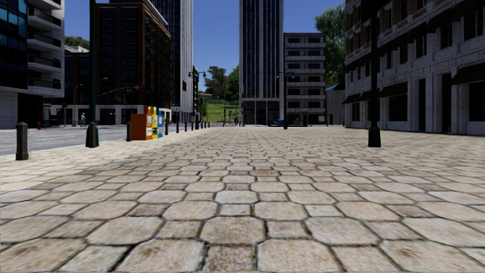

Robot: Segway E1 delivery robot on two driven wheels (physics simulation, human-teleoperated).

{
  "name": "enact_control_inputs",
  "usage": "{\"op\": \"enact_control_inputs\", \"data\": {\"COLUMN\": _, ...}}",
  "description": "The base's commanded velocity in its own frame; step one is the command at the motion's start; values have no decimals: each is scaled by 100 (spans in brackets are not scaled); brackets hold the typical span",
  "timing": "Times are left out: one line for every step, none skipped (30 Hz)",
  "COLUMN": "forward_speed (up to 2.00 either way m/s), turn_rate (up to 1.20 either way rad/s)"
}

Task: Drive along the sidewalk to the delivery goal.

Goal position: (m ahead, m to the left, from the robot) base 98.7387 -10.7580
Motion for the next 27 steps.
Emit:
{"op": "enact_control_inputs", "data": {"forward_speed": 200, "turn_rate": 0}}
{"op": "enact_control_inputs", "data": {"forward_speed": 200, "turn_rate": 0}}
{"op": "enact_control_inputs", "data": {"forward_speed": 200, "turn_rate": 0}}
{"op": "enact_control_inputs", "data": {"forward_speed": 200, "turn_rate": 0}}
{"op": "enact_control_inputs", "data": {"forward_speed": 200, "turn_rate": 0}}
{"op": "enact_control_inputs", "data": {"forward_speed": 200, "turn_rate": 0}}
{"op": "enact_control_inputs", "data": {"forward_speed": 200, "turn_rate": 0}}
{"op": "enact_control_inputs", "data": {"forward_speed": 200, "turn_rate": 0}}
{"op": "enact_control_inputs", "data": {"forward_speed": 200, "turn_rate": 0}}
{"op": "enact_control_inputs", "data": {"forward_speed": 200, "turn_rate": 0}}
{"op": "enact_control_inputs", "data": {"forward_speed": 200, "turn_rate": 0}}
{"op": "enact_control_inputs", "data": {"forward_speed": 200, "turn_rate": 0}}
{"op": "enact_control_inputs", "data": {"forward_speed": 200, "turn_rate": 0}}
{"op": "enact_control_inputs", "data": {"forward_speed": 200, "turn_rate": 0}}
{"op": "enact_control_inputs", "data": {"forward_speed": 200, "turn_rate": 0}}
{"op": "enact_control_inputs", "data": {"forward_speed": 200, "turn_rate": 0}}
{"op": "enact_control_inputs", "data": {"forward_speed": 200, "turn_rate": 0}}
{"op": "enact_control_inputs", "data": {"forward_speed": 200, "turn_rate": 0}}
{"op": "enact_control_inputs", "data": {"forward_speed": 200, "turn_rate": 0}}
{"op": "enact_control_inputs", "data": {"forward_speed": 200, "turn_rate": 0}}
{"op": "enact_control_inputs", "data": {"forward_speed": 200, "turn_rate": 0}}
{"op": "enact_control_inputs", "data": {"forward_speed": 200, "turn_rate": 0}}
{"op": "enact_control_inputs", "data": {"forward_speed": 200, "turn_rate": 0}}
{"op": "enact_control_inputs", "data": {"forward_speed": 200, "turn_rate": 0}}
{"op": "enact_control_inputs", "data": {"forward_speed": 200, "turn_rate": 0}}
{"op": "enact_control_inputs", "data": {"forward_speed": 200, "turn_rate": 0}}
{"op": "enact_control_inputs", "data": {"forward_speed": 200, "turn_rate": 0}}
